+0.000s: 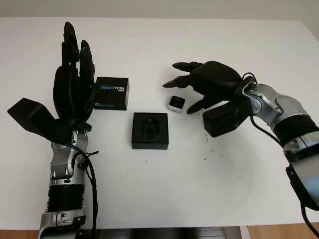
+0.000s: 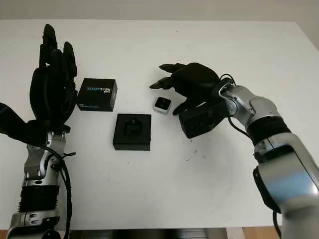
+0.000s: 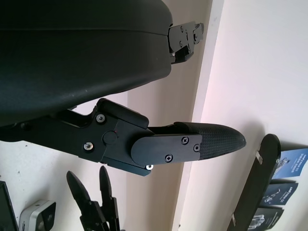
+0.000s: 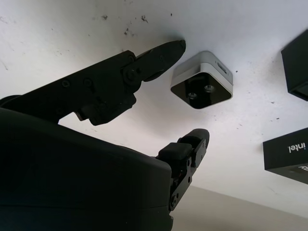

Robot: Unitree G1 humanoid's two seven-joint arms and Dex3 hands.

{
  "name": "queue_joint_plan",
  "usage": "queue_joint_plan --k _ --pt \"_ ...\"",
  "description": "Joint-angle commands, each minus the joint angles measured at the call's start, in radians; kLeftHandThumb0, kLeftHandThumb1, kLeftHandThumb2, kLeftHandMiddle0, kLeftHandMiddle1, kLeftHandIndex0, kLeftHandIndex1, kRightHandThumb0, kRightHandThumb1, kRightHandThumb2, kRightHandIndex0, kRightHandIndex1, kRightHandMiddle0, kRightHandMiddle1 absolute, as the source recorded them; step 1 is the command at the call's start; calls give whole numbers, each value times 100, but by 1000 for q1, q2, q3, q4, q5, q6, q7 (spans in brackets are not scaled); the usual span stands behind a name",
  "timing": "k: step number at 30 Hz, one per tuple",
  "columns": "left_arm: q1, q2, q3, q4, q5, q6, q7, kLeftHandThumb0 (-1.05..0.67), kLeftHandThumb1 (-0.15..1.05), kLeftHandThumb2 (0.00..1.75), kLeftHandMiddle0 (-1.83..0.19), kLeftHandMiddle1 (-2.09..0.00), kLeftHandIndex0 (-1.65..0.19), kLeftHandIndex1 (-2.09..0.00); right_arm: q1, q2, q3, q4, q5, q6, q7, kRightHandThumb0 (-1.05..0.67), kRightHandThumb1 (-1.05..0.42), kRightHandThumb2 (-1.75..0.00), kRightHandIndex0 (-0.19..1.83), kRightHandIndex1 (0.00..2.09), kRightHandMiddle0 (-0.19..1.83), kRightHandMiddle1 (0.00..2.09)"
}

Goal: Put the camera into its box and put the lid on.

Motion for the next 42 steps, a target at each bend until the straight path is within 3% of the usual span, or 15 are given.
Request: queue_joint_plan --k 1,31,33,36,42 --pt "3 -3 -1 7 3 -14 -6 -73 105 46 19 0 19 0 -17 1 8 14 -5 -10 -14 -33 -81 -6 19 8 55 15" --pt "4 -15 -5 18 13 -13 3 -73 105 44 19 0 19 0 -31 41 24 150 12 -121 -129 -28 -89 -6 28 7 76 25" --pt "1 -17 -3 21 9 -14 2 -73 105 44 19 0 19 0 -33 42 25 155 9 -124 -136 -30 -90 -6 30 7 72 46" --pt "-1 -17 -3 26 8 -19 0 -73 105 44 19 0 19 0 -36 41 31 162 1 -119 -143 -33 -94 -6 32 6 53 97" --pt "-1 -18 -4 25 6 -18 1 -73 105 45 19 0 19 0 -40 36 42 166 0 -89 -119 -39 -96 -5 35 7 47 125"
